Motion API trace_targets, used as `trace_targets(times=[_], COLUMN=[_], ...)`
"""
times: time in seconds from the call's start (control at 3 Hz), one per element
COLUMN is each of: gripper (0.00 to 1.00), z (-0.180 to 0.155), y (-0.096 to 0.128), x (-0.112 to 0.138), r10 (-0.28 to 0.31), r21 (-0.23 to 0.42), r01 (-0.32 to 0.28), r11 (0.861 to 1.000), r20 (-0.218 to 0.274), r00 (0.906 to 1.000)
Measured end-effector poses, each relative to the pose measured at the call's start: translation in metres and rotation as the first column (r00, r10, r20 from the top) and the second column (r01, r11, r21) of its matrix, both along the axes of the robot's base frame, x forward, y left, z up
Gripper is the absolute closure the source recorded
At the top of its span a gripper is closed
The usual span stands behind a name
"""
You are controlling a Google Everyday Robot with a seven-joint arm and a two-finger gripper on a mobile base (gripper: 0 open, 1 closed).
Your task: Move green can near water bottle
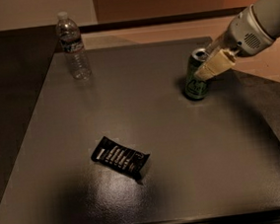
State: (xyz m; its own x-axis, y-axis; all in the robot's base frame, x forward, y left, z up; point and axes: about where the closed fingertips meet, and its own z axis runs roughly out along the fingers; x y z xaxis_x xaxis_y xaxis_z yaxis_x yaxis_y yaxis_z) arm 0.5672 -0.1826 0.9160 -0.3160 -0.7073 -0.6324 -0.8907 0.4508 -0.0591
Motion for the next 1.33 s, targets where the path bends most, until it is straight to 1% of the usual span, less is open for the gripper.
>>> trace_targets(times=[0.33,0.67,1.0,1.33], gripper=[1.00,1.00,1.00,1.00], z=[0.014,0.026,0.033,0.035], y=[0.020,0.048,0.082,0.122], x=[0.025,0.058,0.084,0.100], r10=[0.021,0.047,0.078,0.089], r21=[-0.014,-0.008,0.007,0.022], r01=[-0.021,-0.047,-0.078,-0.090], r11=[1.000,0.999,0.997,0.996], r20=[0.016,0.025,0.030,0.040], r00=[0.9997,0.9986,0.9965,0.9952])
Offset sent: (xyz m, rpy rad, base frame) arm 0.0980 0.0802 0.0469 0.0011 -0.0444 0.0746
